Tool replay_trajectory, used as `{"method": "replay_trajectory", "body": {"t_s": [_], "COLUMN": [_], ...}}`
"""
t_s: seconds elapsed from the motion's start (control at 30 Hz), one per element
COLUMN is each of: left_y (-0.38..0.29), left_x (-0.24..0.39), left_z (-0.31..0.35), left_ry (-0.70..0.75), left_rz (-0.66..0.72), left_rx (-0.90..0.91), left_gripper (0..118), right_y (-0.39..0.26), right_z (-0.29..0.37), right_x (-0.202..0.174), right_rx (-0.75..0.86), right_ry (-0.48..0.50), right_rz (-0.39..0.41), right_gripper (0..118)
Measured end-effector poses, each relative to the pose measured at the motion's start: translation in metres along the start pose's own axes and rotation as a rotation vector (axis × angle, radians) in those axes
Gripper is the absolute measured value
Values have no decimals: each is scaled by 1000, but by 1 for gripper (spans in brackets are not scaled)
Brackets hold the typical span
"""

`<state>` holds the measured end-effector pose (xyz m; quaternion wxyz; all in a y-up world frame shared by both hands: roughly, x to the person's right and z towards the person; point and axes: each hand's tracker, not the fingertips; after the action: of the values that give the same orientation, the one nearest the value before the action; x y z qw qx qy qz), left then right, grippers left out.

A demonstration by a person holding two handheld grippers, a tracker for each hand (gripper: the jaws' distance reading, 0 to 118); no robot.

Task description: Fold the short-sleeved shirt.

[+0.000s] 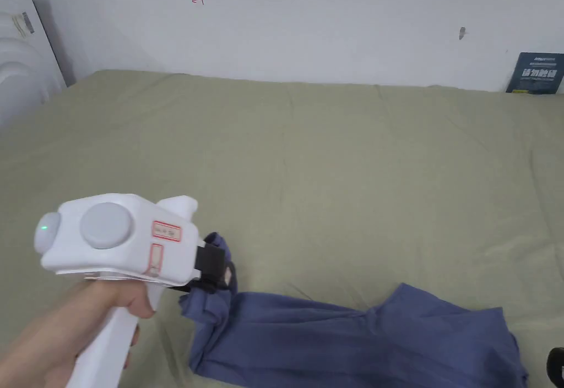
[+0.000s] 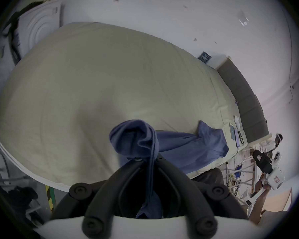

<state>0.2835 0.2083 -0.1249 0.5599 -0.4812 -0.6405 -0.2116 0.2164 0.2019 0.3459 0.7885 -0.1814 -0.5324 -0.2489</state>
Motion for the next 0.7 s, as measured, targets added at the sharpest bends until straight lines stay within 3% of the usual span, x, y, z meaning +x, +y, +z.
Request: {"method": "replay_trajectory", "body": {"t_s": [0.2,0.23,0.27,0.3,0.4,0.47,0.63,0.67,0.7], "left_y": [-2,-4,-7,-12,-14,-19,-25,-26,-28], "left_x": [57,63,67,70,65,68,42,36,30], "left_z": [-65,-77,-91,-100,-122,-120,-91,-81,-73], "left_ry": [6,31,38,41,-84,-50,-43,-47,-30], "left_rz": [-74,-91,-102,-113,-90,-13,11,15,12], "left_rx": [-63,-78,-86,-81,-38,-119,-45,-1,16], "left_gripper": [6,20,81,118,114,114,109,83,41], "right_y": [-12,-13,-14,-15,-17,-19,-22,-22,-22], "right_z": [9,10,12,12,15,13,4,2,0], "right_x": [26,29,31,33,36,37,34,33,32], "right_rx": [3,1,-1,-3,-11,-18,-36,-38,-39], "right_ry": [-3,-3,-5,-14,-18,-18,-6,2,10], "right_rz": [-50,-51,-47,-45,-54,-63,-68,-70,-72], "right_gripper": [1,1,1,1,1,1,1,1,1]}}
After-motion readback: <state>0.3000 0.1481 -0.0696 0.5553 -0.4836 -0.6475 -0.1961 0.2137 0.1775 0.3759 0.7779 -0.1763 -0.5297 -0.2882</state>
